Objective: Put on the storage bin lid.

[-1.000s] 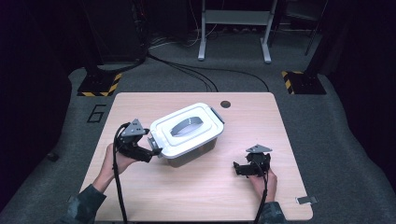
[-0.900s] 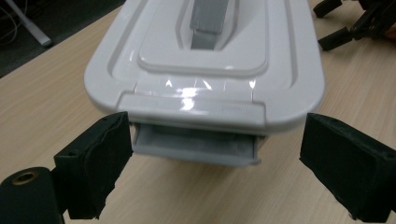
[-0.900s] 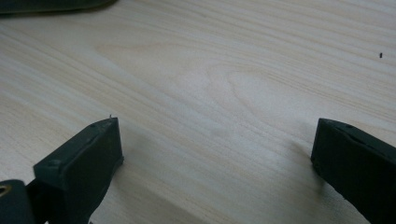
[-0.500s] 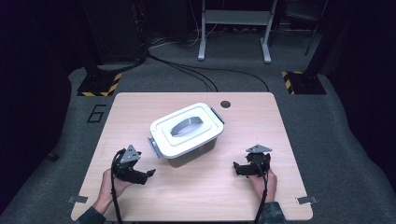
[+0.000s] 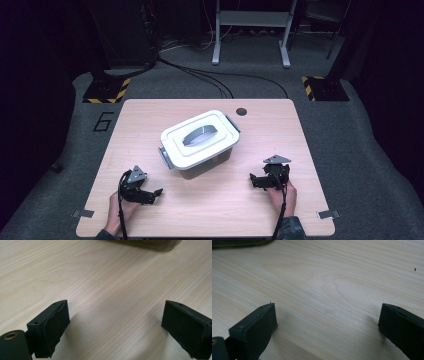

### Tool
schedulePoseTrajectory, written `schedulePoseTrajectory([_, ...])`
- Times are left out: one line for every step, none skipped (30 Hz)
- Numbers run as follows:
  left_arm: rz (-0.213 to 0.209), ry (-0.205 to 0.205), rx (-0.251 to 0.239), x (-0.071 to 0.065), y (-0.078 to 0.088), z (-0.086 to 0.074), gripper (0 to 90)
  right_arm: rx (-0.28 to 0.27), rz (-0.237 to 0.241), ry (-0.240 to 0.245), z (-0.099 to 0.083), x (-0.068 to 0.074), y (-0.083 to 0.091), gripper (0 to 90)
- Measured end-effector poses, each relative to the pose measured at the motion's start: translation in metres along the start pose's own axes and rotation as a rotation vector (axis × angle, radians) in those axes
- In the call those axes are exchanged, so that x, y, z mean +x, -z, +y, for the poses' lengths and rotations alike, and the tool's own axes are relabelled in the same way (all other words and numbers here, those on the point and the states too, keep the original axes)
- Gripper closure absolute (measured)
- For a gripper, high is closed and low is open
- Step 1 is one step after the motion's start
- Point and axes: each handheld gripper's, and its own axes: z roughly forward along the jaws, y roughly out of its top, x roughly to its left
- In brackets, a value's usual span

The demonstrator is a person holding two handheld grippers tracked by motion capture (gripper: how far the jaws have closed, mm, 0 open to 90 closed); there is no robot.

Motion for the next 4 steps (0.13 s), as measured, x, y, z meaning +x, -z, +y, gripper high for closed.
schedulePoseTrajectory([-0.008,0.000,0.018,0.0010,0.0013,0.0005,7.3,0.000,0.000,0.000,0.0001,-0.0001,0.0000,1.0])
schedulePoseTrajectory([-0.006,-0.002,0.019,0.0010,0.0014,0.0006,7.3,0.000,0.000,0.000,0.0000,0.0000,0.0000,1.0])
schedulePoseTrajectory([-0.005,-0.007,0.019,0.0011,0.0013,0.0007,7.1,0.000,0.000,0.000,0.0001,-0.0001,-0.0001,1.0])
schedulePoseTrajectory([-0.006,-0.006,0.017,0.0011,0.0012,0.0006,7.1,0.000,0.000,0.000,0.0001,-0.0001,-0.0001,1.0])
